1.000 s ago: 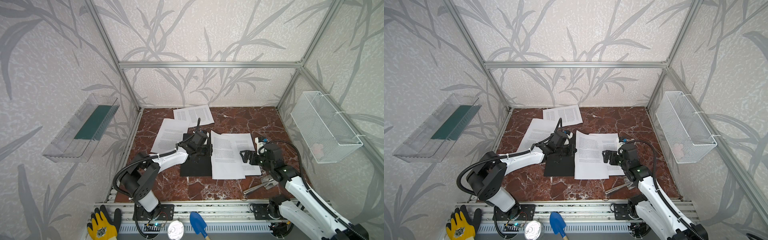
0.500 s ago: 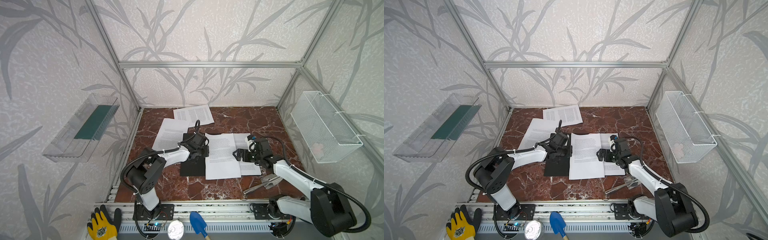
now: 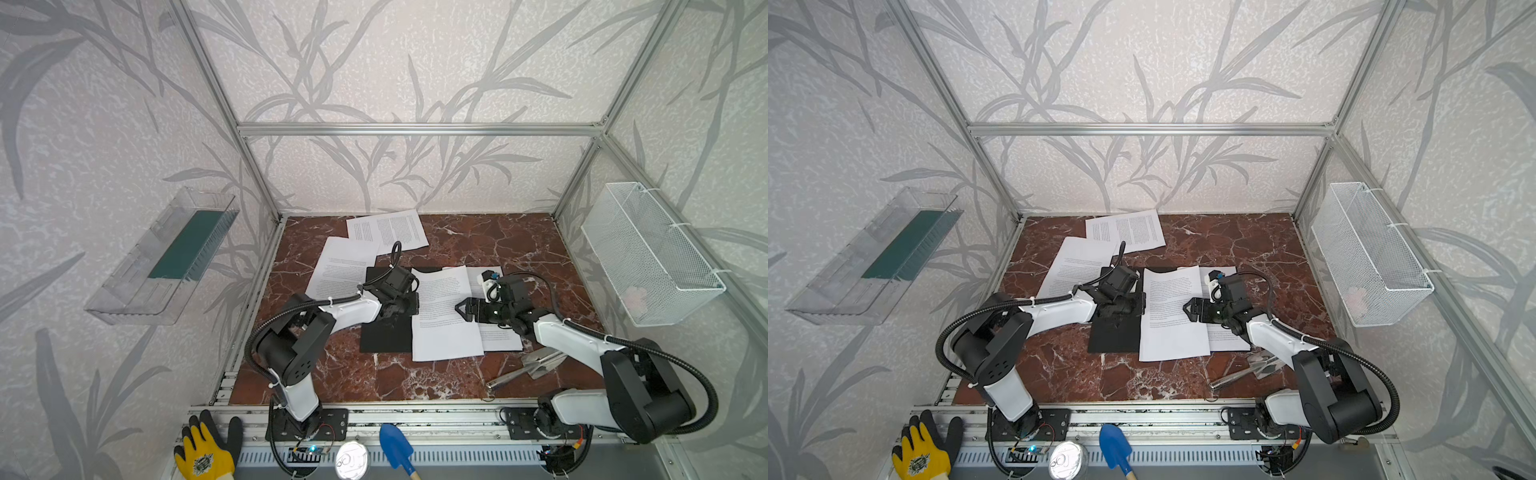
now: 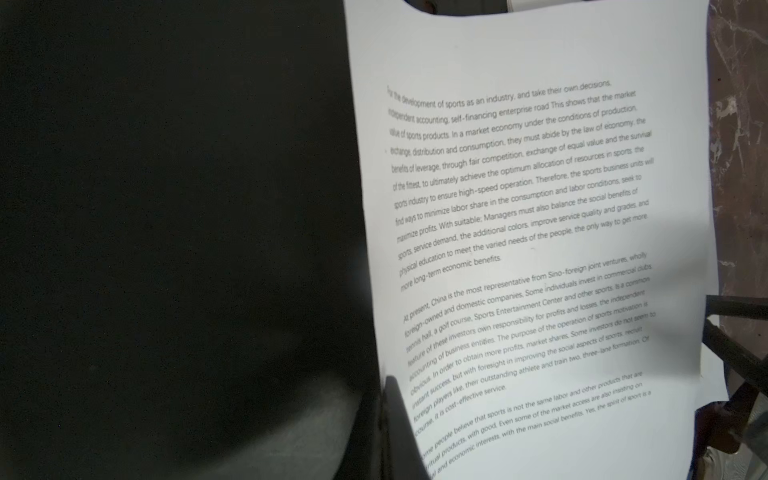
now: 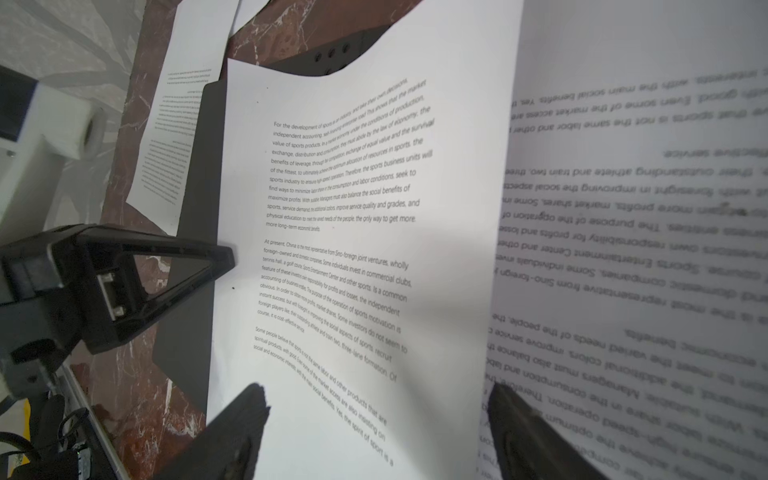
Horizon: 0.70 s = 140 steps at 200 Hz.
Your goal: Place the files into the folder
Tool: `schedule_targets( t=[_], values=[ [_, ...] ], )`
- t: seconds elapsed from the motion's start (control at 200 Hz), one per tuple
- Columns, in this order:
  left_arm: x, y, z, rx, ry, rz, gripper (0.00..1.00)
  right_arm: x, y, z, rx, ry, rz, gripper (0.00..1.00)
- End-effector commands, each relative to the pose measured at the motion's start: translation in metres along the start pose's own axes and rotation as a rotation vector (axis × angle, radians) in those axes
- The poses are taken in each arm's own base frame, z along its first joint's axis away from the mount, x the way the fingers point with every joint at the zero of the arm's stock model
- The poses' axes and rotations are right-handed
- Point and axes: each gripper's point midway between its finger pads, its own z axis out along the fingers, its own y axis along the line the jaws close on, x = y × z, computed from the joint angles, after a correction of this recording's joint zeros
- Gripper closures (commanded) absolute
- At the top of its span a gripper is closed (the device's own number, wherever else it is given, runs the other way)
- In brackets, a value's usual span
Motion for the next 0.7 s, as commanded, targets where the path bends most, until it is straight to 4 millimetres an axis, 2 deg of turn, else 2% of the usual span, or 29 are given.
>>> schedule_targets(
  t=[0.0,0.32,0.45,0.6,0.695],
  values=[
    [-0.005,-0.003,0.003,-0.002,0.000,-0.014,1.00,-0.010,0.004,0.004,-0.021,-0.031,0.016,0.18],
    [-0.004,-0.003,0.003,0.000,0.002,-0.018,1.00,-0.008,0.010,0.009,-0.067,-0.013,0.046,0.38],
    [-0.003,-0.002,0.005,-0.001,0.008,-0.022,1.00,-0.009,0.014,0.007,-0.089,-0.022,0.050,0.51],
    [-0.004,-0.004,0.003,0.008,0.005,-0.023,1.00,-0.010,0.017,0.004,-0.099,-0.024,0.048,0.72],
    [-0.008,-0.011,-0.004,0.033,-0.016,-0.012,0.92,-0.010,0.018,-0.001,-0.092,-0.025,0.040,0.94]
  ],
)
